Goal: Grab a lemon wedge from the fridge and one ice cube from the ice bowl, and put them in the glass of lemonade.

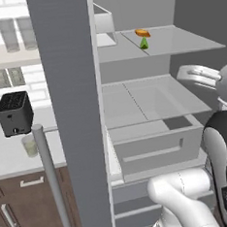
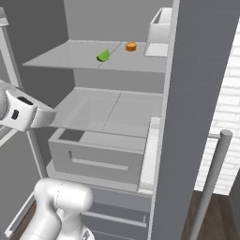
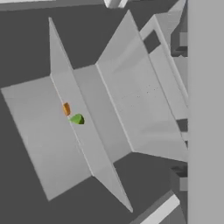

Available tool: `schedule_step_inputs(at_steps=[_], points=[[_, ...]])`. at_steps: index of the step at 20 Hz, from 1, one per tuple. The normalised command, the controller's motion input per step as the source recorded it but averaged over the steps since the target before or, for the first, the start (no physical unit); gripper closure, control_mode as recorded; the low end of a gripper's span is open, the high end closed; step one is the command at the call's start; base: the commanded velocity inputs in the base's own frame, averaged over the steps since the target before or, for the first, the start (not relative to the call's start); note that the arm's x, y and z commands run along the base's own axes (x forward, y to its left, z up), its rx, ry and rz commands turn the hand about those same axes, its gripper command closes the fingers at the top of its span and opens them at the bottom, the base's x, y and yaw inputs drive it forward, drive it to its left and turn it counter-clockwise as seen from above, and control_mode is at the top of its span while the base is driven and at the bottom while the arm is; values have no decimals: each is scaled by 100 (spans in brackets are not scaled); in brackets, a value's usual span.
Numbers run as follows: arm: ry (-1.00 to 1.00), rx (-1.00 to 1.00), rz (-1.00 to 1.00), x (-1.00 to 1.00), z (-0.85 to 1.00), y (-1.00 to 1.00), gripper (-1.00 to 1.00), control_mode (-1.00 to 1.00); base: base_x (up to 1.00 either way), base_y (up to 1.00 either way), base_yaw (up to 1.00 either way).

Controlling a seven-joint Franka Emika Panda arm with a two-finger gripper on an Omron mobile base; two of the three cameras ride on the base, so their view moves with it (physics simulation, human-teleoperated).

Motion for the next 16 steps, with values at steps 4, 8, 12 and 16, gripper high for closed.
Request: schedule_step_inputs(at_steps=[4, 8, 12, 16], points=[[-12, 6, 2, -35, 38, 0, -100, -100, 0, 0, 0], [0, -9, 2, 0, 84, 8, -100, -100, 0, 0, 0], [0, -19, 0, 0, 89, 3, -100, -100, 0, 0, 0], [2, -14, 0, 34, 36, -11, -100, -100, 0, 0, 0]])
